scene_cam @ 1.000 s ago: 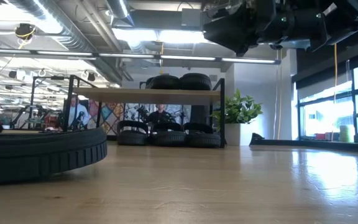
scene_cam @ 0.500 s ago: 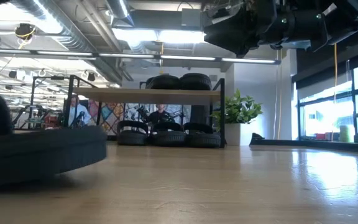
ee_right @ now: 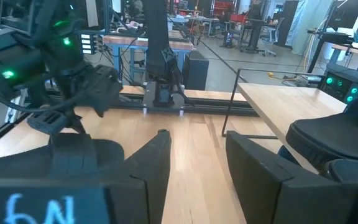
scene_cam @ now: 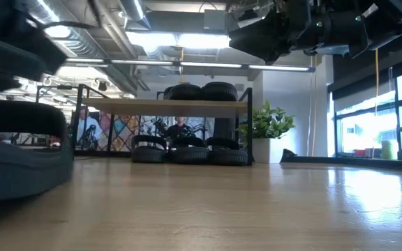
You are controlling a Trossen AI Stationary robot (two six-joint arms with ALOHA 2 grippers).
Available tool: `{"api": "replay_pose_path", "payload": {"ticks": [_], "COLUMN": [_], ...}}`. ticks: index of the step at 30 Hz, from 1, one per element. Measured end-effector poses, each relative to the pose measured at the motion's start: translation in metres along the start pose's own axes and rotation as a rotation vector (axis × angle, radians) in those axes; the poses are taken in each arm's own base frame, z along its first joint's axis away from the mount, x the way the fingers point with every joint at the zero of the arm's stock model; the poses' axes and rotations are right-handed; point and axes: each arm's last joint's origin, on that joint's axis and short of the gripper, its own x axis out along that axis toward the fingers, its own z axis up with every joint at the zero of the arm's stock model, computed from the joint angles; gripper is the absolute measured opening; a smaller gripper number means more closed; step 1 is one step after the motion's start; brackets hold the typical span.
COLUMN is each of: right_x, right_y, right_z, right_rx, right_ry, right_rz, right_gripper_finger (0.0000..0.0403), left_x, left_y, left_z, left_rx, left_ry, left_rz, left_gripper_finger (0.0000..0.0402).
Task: Pick and place slides into the shelf
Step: Put the black slide under the shelf
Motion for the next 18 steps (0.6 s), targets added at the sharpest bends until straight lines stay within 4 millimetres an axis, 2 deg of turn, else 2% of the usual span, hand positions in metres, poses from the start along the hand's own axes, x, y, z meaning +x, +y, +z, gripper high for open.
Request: {"api": "replay_pose_path", "payload": {"ticks": [5, 8, 12, 15, 18], "right_x": [0.0, 0.0, 0.0, 0.0, 0.0], "right_y": [0.0, 0.0, 0.0, 0.0, 0.0], "right_z": [0.0, 0.0, 0.0, 0.0, 0.0], "right_rx": [0.0, 0.0, 0.004, 0.005, 0.006], "right_ry": [0.0, 0.0, 0.0, 0.0, 0.0], "right_rz": [0.0, 0.0, 0.0, 0.0, 0.0], "right_gripper_finger": [0.0156, 0.0156, 0.0156, 0.0156, 0.0156], "left_x": [-0.001, -0.002, -0.008, -0.019, -0.037], "left_y": [-0.003, 0.001, 0.01, 0.018, 0.027], "left_z": [0.023, 0.029, 0.027, 0.021, 0.012], "left_rx": [0.059, 0.081, 0.088, 0.116, 0.158], "left_ry": [-0.01, 0.002, 0.001, -0.043, -0.161], "left_rz": [0.007, 0.054, 0.076, 0.008, -0.098], "left_gripper_finger": [0.0263, 0.0263, 0.0263, 0.0263, 0.0263]}}
